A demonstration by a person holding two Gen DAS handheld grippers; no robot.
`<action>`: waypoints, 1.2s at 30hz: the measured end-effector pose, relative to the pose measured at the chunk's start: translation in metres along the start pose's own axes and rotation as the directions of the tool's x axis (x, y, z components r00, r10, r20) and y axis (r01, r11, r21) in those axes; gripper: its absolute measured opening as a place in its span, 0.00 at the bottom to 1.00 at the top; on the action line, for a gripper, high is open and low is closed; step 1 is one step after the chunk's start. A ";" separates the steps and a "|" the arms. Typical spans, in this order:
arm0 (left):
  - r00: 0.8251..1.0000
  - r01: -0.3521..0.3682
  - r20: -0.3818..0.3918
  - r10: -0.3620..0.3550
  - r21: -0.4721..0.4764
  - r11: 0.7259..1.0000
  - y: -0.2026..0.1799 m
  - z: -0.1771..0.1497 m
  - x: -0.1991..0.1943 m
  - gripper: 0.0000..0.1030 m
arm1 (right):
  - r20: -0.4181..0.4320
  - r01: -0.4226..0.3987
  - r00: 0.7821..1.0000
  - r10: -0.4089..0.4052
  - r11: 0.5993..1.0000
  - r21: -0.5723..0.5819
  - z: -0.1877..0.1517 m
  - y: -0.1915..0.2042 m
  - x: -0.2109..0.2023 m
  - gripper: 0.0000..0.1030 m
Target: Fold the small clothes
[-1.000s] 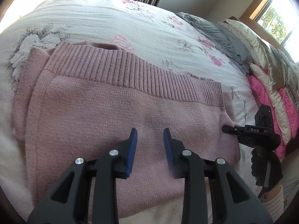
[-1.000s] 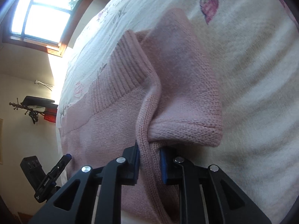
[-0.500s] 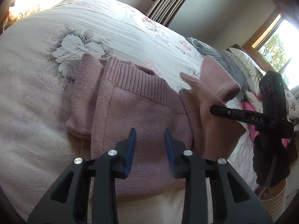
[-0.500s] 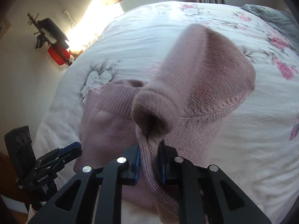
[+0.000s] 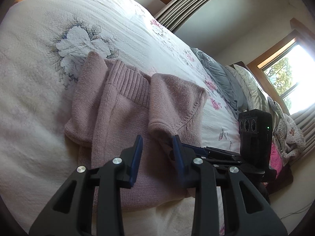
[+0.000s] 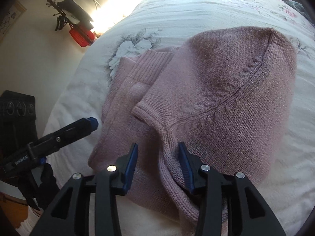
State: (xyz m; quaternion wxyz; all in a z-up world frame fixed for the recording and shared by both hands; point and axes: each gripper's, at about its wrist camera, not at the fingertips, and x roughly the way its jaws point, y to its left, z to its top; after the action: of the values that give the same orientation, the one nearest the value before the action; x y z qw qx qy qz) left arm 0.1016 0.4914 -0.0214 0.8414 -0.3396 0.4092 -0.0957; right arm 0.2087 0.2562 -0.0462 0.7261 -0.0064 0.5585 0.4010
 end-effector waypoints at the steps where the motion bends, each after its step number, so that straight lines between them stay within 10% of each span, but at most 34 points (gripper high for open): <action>1: 1.000 0.013 -0.007 -0.013 -0.004 1.000 -0.002 0.000 0.003 0.30 | 0.020 -0.031 0.999 0.031 0.999 0.016 -0.001 -0.002 -0.010 0.42; 5: 0.999 0.033 -0.039 -0.034 -0.017 0.999 -0.009 0.004 0.021 0.33 | 0.106 -0.180 0.980 0.171 0.980 0.087 -0.006 -0.013 -0.053 0.42; 11: 0.995 0.040 -0.087 -0.047 -0.076 0.996 -0.009 0.007 0.053 0.39 | 0.184 -0.102 0.980 0.072 0.982 0.161 -0.025 -0.058 -0.098 0.42; 29: 0.981 0.083 -0.161 -0.109 -0.158 0.984 -0.012 -0.005 0.127 0.44 | 0.149 -0.125 0.985 0.083 0.946 0.300 -0.089 -0.133 -0.058 0.42; 36: 0.992 0.032 -0.114 -0.049 -0.151 0.988 -0.022 -0.006 0.125 0.21 | 0.148 -0.130 0.985 0.088 0.943 0.307 -0.094 -0.136 -0.051 0.42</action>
State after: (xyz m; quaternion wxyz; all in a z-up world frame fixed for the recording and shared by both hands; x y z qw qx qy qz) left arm 0.1804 0.4168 -0.0875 0.7862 -0.4034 0.4568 -0.1018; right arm 0.2104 0.0924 -0.0996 0.7297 0.1673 0.5658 0.3456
